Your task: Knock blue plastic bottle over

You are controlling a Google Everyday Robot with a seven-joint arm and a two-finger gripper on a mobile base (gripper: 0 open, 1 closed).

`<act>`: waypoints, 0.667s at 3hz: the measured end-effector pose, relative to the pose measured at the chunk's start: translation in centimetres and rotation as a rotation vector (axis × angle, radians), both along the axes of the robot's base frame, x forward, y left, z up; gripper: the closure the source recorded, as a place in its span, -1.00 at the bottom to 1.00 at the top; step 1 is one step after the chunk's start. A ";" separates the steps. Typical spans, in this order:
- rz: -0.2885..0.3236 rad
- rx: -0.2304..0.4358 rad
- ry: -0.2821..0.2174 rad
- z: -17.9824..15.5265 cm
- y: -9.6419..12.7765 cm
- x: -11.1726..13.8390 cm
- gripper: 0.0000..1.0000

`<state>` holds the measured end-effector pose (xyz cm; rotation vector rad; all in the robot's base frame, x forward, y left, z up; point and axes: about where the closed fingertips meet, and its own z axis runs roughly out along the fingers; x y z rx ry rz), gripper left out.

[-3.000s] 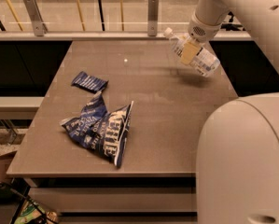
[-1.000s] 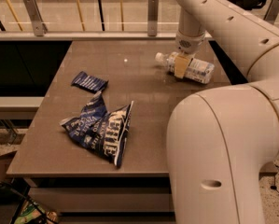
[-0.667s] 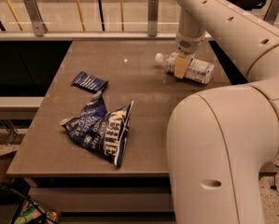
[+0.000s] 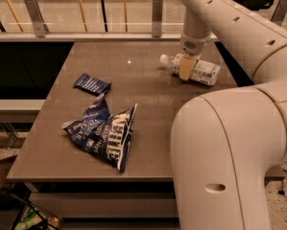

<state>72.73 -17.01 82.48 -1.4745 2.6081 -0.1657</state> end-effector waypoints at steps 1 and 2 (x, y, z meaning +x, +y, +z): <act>0.000 0.000 0.000 0.4 0.0 0.0 -1.00; 0.000 0.000 0.000 0.4 0.0 0.0 -1.00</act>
Offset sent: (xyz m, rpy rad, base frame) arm 0.0000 0.0000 0.0035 0.0000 0.0000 0.0000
